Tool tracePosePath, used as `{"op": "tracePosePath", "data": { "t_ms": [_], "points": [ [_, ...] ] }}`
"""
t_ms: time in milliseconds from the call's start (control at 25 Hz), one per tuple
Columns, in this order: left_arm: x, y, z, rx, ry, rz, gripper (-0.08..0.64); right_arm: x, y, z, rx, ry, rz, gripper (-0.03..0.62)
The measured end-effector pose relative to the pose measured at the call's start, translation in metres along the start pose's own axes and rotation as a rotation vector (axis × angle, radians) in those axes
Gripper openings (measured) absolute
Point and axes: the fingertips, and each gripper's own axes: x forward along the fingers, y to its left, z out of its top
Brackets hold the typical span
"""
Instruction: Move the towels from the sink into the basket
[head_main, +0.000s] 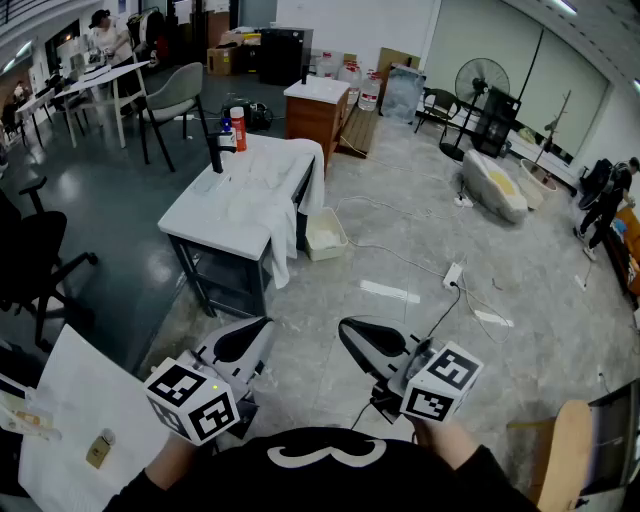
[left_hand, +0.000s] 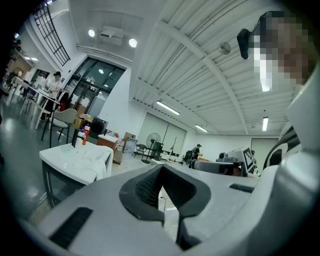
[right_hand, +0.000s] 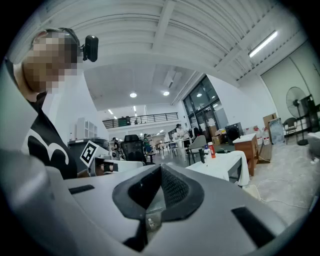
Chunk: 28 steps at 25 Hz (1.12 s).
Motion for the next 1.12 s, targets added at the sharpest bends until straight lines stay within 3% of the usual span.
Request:
{"op": "tracePosePath", "data": {
  "t_ms": [440,760,1120],
  "points": [
    [-0.002,0.022,-0.009,-0.023,0.013,-0.007,0.005,0.015,-0.004,-0.008,0.009,0.002,-0.030,0.003],
    [0.022,0.030,-0.019,-0.052,0.054,-0.009,0.005,0.012,-0.035,-0.011,0.030,-0.023,-0.069,0.009],
    [0.089,0.086,-0.022,-0.059,0.099,0.066,0.005,0.054,-0.125,-0.018,0.037,-0.016,-0.027,0.186]
  ]
}}
